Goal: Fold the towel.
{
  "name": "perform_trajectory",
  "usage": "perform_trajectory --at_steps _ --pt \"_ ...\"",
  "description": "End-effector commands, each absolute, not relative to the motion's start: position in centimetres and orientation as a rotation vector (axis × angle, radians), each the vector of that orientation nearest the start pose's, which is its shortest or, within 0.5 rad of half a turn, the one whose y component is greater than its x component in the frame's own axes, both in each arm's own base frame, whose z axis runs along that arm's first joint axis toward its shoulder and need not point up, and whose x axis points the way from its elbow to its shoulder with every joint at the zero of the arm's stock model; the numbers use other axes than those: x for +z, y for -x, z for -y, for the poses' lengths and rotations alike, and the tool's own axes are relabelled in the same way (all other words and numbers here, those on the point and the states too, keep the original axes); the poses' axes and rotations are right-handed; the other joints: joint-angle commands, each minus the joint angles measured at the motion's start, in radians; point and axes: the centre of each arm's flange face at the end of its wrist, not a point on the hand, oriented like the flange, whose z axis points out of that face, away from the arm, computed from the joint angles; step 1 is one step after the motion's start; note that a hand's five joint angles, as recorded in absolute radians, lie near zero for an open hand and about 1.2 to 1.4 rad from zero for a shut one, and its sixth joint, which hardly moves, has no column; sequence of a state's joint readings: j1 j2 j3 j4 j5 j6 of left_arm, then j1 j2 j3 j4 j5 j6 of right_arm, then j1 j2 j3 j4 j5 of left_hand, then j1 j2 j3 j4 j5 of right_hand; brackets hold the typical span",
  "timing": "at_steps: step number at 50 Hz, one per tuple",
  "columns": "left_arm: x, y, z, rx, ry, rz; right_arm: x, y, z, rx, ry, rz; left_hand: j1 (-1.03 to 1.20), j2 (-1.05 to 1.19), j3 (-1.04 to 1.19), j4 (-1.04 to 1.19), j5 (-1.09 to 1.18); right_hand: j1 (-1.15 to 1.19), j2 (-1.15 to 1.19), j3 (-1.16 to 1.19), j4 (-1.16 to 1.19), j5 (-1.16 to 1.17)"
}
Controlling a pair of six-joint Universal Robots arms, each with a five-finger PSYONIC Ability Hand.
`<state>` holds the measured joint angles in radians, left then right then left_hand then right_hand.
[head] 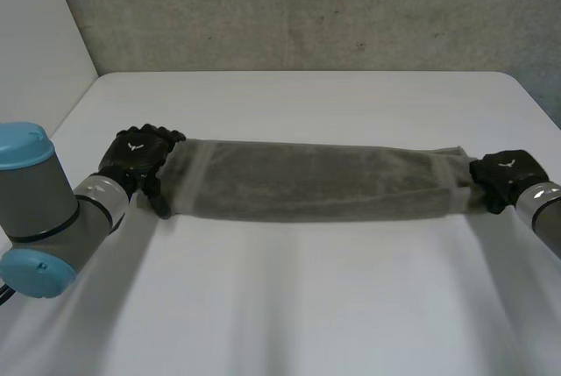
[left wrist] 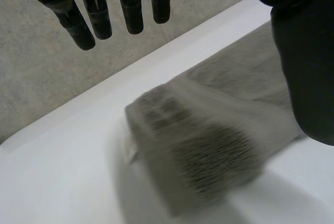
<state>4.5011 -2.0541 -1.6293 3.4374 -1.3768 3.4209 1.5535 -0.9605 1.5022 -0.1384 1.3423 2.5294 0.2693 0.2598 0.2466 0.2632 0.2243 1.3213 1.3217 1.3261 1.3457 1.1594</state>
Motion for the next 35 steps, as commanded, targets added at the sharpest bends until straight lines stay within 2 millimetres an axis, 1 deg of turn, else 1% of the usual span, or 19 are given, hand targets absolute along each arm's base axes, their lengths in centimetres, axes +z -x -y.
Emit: perform_trajectory --at_steps 1,4,10,12,13,15,16,17,18,20,21,22,23,24,26,27,29,32,35 --pt "16.3 21.8 32.5 -2.029 -0.788 -2.403 15.9 -9.2 39.8 -1.955 0.993 -2.727 -0.062 -0.052 -0.039 -0.056 -0.191 0.075 0.075 0.070 0.051 0.062" --pt "16.6 21.7 32.4 -2.037 -0.787 -2.396 16.4 -6.9 40.5 -1.938 1.071 -2.814 -0.065 -0.055 -0.042 -0.058 -0.194 0.075 0.075 0.070 0.051 0.062" --pt "17.5 21.7 32.5 -2.067 -0.781 -2.368 18.4 -6.5 41.6 -2.035 1.159 -2.840 -0.065 -0.055 -0.042 -0.058 -0.194 0.075 0.075 0.070 0.051 0.062" --pt "18.1 21.7 32.6 -2.088 -0.779 -2.347 20.2 -9.4 41.6 -2.141 1.145 -2.722 -0.068 -0.058 -0.045 -0.061 -0.197 0.075 0.075 0.070 0.051 0.062" --pt "18.1 21.7 32.6 -2.088 -0.779 -2.347 20.3 -9.4 41.6 -2.141 1.145 -2.721 -0.068 -0.058 -0.045 -0.061 -0.197 0.075 0.075 0.070 0.051 0.062" --pt "18.6 21.9 32.7 -2.111 -0.780 -2.327 23.0 -14.0 40.8 -2.261 1.134 -2.506 -0.071 -0.061 -0.048 -0.064 -0.200 0.075 0.075 0.070 0.051 0.062" --pt "18.6 21.9 32.7 -2.111 -0.780 -2.327 23.0 -14.0 40.8 -2.262 1.134 -2.505 -0.071 -0.061 -0.048 -0.064 -0.200 0.075 0.075 0.070 0.051 0.062" --pt "18.9 22.1 32.7 -2.125 -0.784 -2.315 24.3 -16.8 39.8 -2.306 1.147 -2.381 -0.071 -0.061 -0.048 -0.064 -0.200 0.075 0.075 0.070 0.051 0.062" --pt "19.0 22.1 32.7 -2.125 -0.784 -2.315 24.4 -16.8 39.8 -2.306 1.147 -2.380 -0.071 -0.061 -0.048 -0.064 -0.200 0.075 0.075 0.070 0.051 0.062" --pt "19.4 22.4 32.7 -2.145 -0.792 -2.299 25.6 -23.1 37.2 -2.354 1.229 -2.114 -0.071 -0.061 -0.048 -0.064 -0.200 0.075 0.075 0.070 0.051 0.062" --pt "19.4 22.4 32.7 -2.145 -0.792 -2.299 25.6 -23.2 37.2 -2.354 1.230 -2.112 -0.071 -0.061 -0.048 -0.064 -0.200 0.075 0.075 0.070 0.051 0.062" --pt "19.6 22.6 32.7 -2.152 -0.792 -2.291 25.7 -26.1 35.7 -2.377 1.269 -1.979 -0.071 -0.061 -0.048 -0.064 -0.200 0.075 0.075 0.070 0.051 0.062" --pt "19.7 22.9 32.6 -2.159 -0.795 -2.284 25.5 -29.0 34.0 -2.388 1.304 -1.850 -0.071 -0.061 -0.048 -0.064 -0.200 0.075 0.075 0.070 0.051 0.062" --pt "19.7 22.9 32.6 -2.160 -0.795 -2.284 25.5 -29.1 34.0 -2.388 1.305 -1.849 -0.071 -0.061 -0.048 -0.064 -0.200 0.075 0.075 0.070 0.051 0.062" --pt "19.9 23.5 32.3 -2.169 -0.800 -2.276 24.2 -34.1 30.9 -2.368 1.365 -1.643 -0.071 -0.061 -0.048 -0.064 -0.200 0.075 0.075 0.070 0.051 0.062" --pt "19.9 23.5 32.3 -2.169 -0.800 -2.276 24.2 -34.1 30.8 -2.368 1.366 -1.642 -0.071 -0.061 -0.048 -0.064 -0.200 0.075 0.075 0.070 0.051 0.062" --pt "19.8 24.1 31.9 -2.167 -0.809 -2.278 21.2 -37.8 28.1 -2.269 1.445 -1.530 -0.073 -0.064 -0.051 -0.067 -0.203 0.075 0.075 0.070 0.051 0.062" --pt "19.7 24.4 31.6 -2.167 -0.822 -2.283 18.1 -39.9 26.3 -2.154 1.519 -1.490 -0.073 -0.064 -0.051 -0.067 -0.203 0.075 0.075 0.070 0.051 0.062" --pt "19.5 24.6 31.4 -2.162 -0.831 -2.290 16.6 -40.6 25.6 -2.100 1.550 -1.484 -0.073 -0.064 -0.051 -0.067 -0.203 0.075 0.075 0.070 0.051 0.062"
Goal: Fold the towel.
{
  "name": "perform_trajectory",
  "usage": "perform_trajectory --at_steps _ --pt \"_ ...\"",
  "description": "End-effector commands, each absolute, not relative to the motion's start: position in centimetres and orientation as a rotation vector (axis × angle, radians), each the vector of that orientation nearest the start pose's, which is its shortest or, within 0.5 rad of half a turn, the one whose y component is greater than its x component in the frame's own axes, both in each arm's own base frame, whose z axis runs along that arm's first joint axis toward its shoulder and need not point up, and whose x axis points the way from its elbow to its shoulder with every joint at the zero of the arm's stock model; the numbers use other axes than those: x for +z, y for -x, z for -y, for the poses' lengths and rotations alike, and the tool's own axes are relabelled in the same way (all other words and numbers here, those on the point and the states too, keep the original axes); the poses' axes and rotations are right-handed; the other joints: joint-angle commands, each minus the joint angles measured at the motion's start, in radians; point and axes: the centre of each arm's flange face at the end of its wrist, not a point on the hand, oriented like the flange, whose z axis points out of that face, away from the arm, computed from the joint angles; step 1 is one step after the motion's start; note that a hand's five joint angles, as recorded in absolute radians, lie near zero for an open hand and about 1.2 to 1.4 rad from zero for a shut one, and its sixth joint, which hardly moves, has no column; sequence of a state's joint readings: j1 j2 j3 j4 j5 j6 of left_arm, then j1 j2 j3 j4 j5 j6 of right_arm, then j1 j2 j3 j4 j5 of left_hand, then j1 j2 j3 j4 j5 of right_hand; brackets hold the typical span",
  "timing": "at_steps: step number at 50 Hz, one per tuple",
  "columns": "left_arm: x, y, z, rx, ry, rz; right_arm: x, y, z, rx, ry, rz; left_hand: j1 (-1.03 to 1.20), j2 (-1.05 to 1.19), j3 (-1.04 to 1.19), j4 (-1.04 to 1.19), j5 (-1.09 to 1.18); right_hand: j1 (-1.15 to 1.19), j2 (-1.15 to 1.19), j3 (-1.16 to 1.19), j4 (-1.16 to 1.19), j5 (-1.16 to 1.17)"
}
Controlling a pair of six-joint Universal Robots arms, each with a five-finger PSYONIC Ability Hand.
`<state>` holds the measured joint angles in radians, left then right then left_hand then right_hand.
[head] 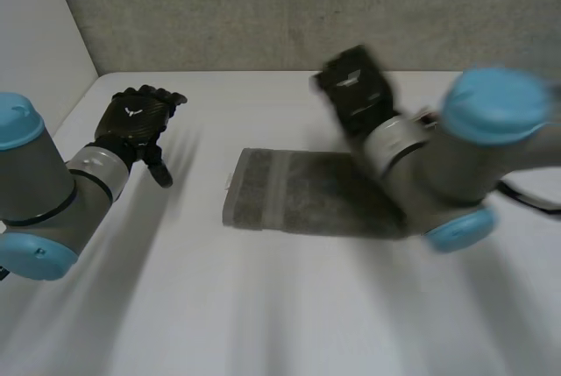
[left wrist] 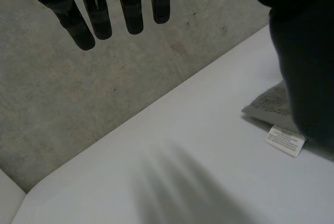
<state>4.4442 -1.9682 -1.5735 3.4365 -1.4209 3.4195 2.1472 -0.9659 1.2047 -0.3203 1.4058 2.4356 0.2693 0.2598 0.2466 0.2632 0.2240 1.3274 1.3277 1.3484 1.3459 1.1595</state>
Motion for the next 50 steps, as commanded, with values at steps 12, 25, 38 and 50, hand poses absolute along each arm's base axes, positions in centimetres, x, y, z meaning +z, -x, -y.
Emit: perform_trajectory --at_steps 12,25,38,50 --pt "18.7 25.1 31.1 -2.150 -0.851 -2.306 17.2 -39.6 25.1 -2.005 1.430 -1.531 -0.073 -0.064 -0.051 -0.067 -0.203 -1.153 -1.153 -1.174 -1.171 -1.160" --pt "18.4 25.5 30.7 -2.157 -0.870 -2.305 18.5 -28.4 28.4 -1.854 1.093 -2.033 -0.073 -0.064 -0.051 -0.067 -0.203 -1.153 -1.153 -1.174 -1.171 -1.160" --pt "17.4 26.1 30.0 -2.129 -0.910 -2.336 13.1 -24.7 28.5 -1.610 1.078 -2.208 -0.070 -0.061 -0.048 -0.064 -0.200 -0.568 -0.568 -0.589 -0.586 -0.575" --pt "17.4 26.2 29.9 -2.130 -0.910 -2.338 14.5 -25.2 30.5 -1.748 1.099 -2.201 -0.070 -0.061 -0.048 -0.064 -0.200 0.069 0.069 0.048 0.050 0.062"
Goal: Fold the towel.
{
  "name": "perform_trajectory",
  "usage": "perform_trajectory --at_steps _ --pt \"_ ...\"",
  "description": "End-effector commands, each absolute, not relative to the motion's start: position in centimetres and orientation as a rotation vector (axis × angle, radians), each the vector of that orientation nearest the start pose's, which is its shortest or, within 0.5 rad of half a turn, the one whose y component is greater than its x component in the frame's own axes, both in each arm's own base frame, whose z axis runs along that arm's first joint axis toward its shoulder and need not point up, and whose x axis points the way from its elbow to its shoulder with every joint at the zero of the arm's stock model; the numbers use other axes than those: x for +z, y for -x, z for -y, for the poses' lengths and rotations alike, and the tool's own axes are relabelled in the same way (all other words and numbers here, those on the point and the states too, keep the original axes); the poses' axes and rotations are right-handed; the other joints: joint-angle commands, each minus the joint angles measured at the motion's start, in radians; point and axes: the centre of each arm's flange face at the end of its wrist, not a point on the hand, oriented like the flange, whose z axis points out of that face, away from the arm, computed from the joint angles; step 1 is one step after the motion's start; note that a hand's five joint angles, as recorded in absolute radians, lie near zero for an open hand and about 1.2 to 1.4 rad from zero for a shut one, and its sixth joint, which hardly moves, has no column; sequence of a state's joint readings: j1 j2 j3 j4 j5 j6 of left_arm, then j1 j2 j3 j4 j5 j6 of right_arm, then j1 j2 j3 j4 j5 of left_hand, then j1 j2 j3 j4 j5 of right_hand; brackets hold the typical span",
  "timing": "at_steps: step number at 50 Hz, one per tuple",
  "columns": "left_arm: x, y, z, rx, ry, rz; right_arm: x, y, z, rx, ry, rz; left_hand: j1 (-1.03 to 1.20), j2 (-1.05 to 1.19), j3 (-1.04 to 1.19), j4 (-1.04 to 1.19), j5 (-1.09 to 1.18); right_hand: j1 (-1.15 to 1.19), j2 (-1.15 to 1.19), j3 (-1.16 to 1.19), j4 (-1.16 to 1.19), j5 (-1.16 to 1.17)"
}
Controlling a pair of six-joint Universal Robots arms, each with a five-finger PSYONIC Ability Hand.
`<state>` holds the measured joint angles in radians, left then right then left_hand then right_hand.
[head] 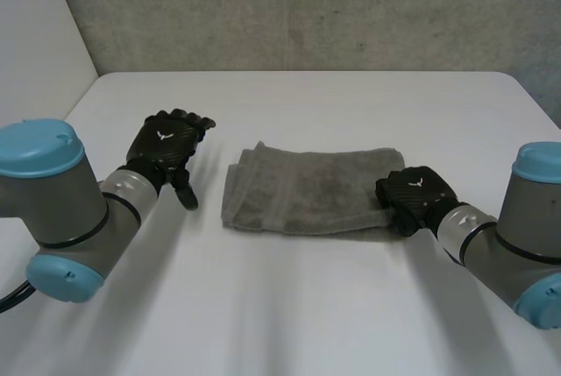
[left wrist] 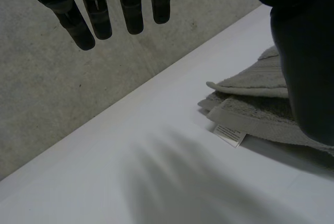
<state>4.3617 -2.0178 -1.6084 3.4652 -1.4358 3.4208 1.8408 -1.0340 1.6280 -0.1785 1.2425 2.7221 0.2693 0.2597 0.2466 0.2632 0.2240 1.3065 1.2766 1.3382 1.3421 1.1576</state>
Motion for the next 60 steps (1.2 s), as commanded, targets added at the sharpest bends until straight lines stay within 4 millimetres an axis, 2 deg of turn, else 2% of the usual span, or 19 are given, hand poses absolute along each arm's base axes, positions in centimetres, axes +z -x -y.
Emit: perform_trajectory --at_steps 1,5,7,10,12,13,15,23,27,28,29,30,31,34,36,43,50,57,60 --pt "17.5 26.2 29.9 -2.133 -0.911 -2.333 15.1 -25.4 30.9 -1.797 1.136 -2.186 -0.070 -0.061 -0.048 -0.064 -0.200 0.090 0.120 0.058 0.054 0.064" --pt "17.9 26.1 30.0 -2.148 -0.902 -2.321 16.5 -28.2 29.7 -1.878 1.310 -2.051 -0.073 -0.064 -0.051 -0.067 -0.203 0.090 0.120 0.058 0.054 0.064" --pt "18.3 26.1 30.1 -2.159 -0.894 -2.309 17.9 -32.8 26.8 -1.956 1.552 -1.800 -0.073 -0.064 -0.051 -0.067 -0.203 0.090 0.120 0.058 0.054 0.064" --pt "18.6 26.0 30.2 -2.167 -0.880 -2.300 18.3 -34.6 25.5 -1.990 1.674 -1.675 -0.073 -0.064 -0.051 -0.067 -0.203 0.090 0.120 0.058 0.054 0.064" --pt "20.3 25.6 30.3 -2.219 -0.822 -2.258 16.8 -37.8 22.9 -2.001 1.913 -1.455 -0.073 -0.064 -0.051 -0.067 -0.203 0.090 0.120 0.058 0.054 0.064" --pt "20.3 25.6 30.3 -2.219 -0.821 -2.257 16.8 -37.8 22.9 -2.001 1.914 -1.454 -0.073 -0.064 -0.051 -0.067 -0.203 0.090 0.120 0.058 0.054 0.064" --pt "22.1 25.3 30.4 -2.301 -0.736 -2.227 15.5 -40.5 20.6 -2.008 2.068 -1.210 -0.073 -0.064 -0.051 -0.067 -0.203 0.090 0.120 0.058 0.054 0.064" --pt "23.7 24.5 30.9 -2.392 -0.610 -2.220 11.0 -43.7 18.5 -1.849 2.067 -1.004 -0.076 -0.067 -0.054 -0.070 -0.206 0.090 0.120 0.058 0.054 0.064" --pt "23.7 24.4 30.9 -2.390 -0.607 -2.222 11.1 -43.7 18.6 -1.815 2.001 -1.049 -0.076 -0.067 -0.054 -0.070 -0.206 0.062 0.092 0.030 0.026 0.036" --pt "23.6 24.4 31.0 -2.388 -0.603 -2.225 11.2 -43.6 18.8 -1.790 1.950 -1.097 -0.073 -0.064 -0.051 -0.067 -0.203 -0.377 -0.348 -0.409 -0.413 -0.403" --pt "23.6 24.4 31.0 -2.388 -0.603 -2.225 11.2 -43.6 18.8 -1.790 1.949 -1.097 -0.073 -0.064 -0.051 -0.067 -0.203 -0.382 -0.352 -0.414 -0.417 -0.407" --pt "23.5 24.5 31.0 -2.386 -0.608 -2.229 11.5 -43.6 18.9 -1.765 1.880 -1.156 -0.073 -0.064 -0.051 -0.067 -0.203 -0.861 -0.832 -0.893 -0.897 -0.887" --pt "23.5 24.6 31.0 -2.389 -0.612 -2.228 12.1 -43.4 19.1 -1.741 1.798 -1.222 -0.073 -0.064 -0.051 -0.067 -0.203 -1.132 -1.102 -1.164 -1.168 -1.158" --pt "23.4 24.6 31.0 -2.387 -0.613 -2.234 13.6 -43.2 19.1 -1.731 1.704 -1.280 -0.073 -0.064 -0.051 -0.067 -0.203 -1.132 -1.102 -1.164 -1.168 -1.158" --pt "23.3 25.0 30.9 -2.388 -0.626 -2.236 16.3 -41.2 21.0 -1.726 1.497 -1.433 -0.073 -0.064 -0.051 -0.067 -0.203 -1.132 -1.102 -1.164 -1.168 -1.158" --pt "21.9 26.9 29.9 -2.368 -0.704 -2.294 18.5 -36.6 25.0 -1.668 1.095 -1.673 -0.070 -0.061 -0.048 -0.064 -0.200 -1.132 -1.102 -1.164 -1.168 -1.158" --pt "18.2 29.7 27.7 -2.278 -0.812 -2.463 17.9 -33.6 27.7 -1.536 0.780 -1.849 -0.067 -0.058 -0.045 -0.061 -0.197 -1.132 -1.102 -1.164 -1.168 -1.158" --pt "13.8 32.0 26.5 -2.095 -0.894 -2.635 15.3 -33.2 29.3 -1.446 0.715 -1.957 -0.067 -0.058 -0.045 -0.061 -0.197 -1.132 -1.102 -1.164 -1.168 -1.158" --pt "13.1 32.2 26.6 -2.062 -0.898 -2.652 14.9 -33.3 29.5 -1.432 0.713 -1.978 -0.067 -0.058 -0.045 -0.061 -0.197 -1.132 -1.102 -1.164 -1.168 -1.158"
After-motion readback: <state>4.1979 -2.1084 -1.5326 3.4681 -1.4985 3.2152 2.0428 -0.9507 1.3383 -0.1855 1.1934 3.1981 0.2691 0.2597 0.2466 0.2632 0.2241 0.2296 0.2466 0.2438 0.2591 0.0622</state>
